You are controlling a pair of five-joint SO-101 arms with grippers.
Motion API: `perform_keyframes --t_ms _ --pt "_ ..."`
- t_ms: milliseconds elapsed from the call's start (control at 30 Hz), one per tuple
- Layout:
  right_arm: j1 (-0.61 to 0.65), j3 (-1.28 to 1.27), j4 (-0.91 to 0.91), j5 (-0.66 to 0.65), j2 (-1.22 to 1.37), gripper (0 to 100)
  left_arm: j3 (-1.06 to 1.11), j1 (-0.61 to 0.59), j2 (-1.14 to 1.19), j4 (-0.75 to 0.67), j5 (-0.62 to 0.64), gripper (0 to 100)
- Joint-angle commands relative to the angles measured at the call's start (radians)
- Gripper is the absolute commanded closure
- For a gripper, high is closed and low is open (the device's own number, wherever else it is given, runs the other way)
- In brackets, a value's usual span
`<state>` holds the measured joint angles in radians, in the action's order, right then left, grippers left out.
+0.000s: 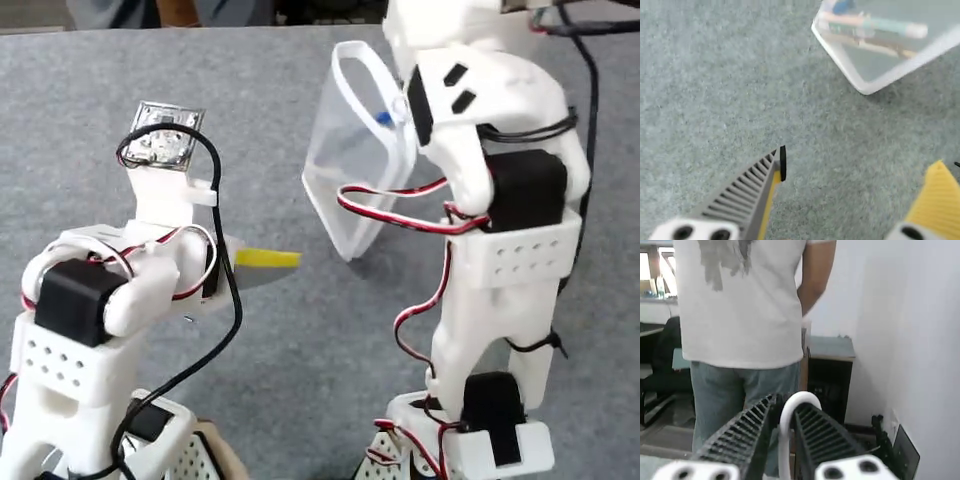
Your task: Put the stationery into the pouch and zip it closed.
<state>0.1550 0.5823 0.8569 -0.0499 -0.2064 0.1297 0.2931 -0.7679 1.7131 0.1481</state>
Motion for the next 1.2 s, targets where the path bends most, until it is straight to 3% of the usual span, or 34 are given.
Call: perform_keyframes --t_ms 0,300,767,1000,1167 --pt "0.011 -0.024 0.0 0.011 -0.01 98.7 -0.059 0.065 -0.017 -0.018 -0.008 57" --pt "0.032 0.107 0.005 0.005 -0.012 98.7 -0.09 0.108 -0.017 -0.014 -0.008 57" --pt "0.015 0.403 0.16 -0.023 -0.012 98.7 -0.09 0.156 -0.017 -0.014 -0.003 57" --pt "-0.124 0.466 0.166 -0.052 -0.012 98.7 -0.09 0.154 -0.017 -0.015 -0.006 57" --pt "-0.152 0.463 0.224 -0.048 -0.012 98.7 -0.09 0.154 -0.017 -0.015 -0.006 57"
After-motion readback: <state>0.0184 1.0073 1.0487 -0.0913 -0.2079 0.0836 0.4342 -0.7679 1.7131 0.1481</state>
